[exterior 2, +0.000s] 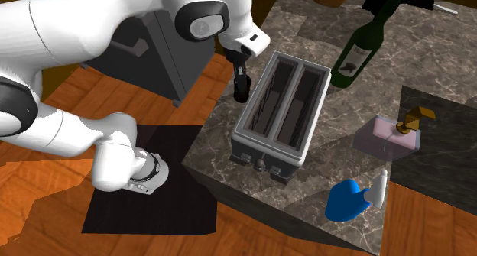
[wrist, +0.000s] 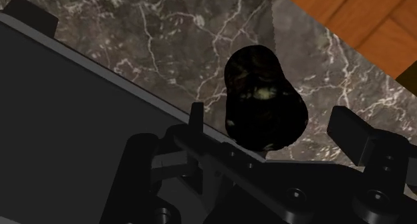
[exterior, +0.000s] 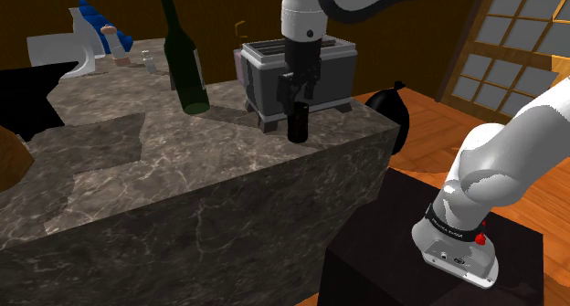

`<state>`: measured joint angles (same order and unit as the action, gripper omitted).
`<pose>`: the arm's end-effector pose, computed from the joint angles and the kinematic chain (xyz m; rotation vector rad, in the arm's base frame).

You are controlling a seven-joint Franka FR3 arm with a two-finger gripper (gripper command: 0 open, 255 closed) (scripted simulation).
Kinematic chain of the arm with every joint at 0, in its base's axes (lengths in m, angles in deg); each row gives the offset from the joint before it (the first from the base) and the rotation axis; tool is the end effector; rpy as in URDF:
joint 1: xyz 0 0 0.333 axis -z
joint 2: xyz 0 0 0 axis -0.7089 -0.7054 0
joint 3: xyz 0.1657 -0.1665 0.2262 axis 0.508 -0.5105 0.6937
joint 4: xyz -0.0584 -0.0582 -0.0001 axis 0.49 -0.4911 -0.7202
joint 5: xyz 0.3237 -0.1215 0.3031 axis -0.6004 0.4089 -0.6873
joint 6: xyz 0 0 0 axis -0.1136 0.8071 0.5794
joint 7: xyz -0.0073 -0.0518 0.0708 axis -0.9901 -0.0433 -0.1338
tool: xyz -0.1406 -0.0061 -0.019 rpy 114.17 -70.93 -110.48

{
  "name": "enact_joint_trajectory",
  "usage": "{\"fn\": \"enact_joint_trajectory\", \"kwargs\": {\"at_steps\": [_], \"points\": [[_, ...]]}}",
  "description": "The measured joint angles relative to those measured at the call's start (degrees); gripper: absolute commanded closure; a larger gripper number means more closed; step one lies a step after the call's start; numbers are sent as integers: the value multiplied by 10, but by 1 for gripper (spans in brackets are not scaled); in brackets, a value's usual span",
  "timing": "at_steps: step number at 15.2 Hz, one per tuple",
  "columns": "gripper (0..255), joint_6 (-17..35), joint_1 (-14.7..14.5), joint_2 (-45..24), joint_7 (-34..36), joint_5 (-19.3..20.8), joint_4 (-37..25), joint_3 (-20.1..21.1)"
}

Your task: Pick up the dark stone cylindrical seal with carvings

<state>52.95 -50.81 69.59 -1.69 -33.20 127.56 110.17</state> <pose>0.4481 0.2442 0.5498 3.0822 0.1999 0.1312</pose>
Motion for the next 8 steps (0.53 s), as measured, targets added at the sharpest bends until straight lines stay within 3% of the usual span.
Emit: {"fn": "enact_joint_trajectory", "kwargs": {"at_steps": [4,5,8], "points": [[0,28,-1,2,1,-2,30,2],[255,31,-1,2,0,-2,33,2],[255,33,-2,3,0,-2,36,2]]}}
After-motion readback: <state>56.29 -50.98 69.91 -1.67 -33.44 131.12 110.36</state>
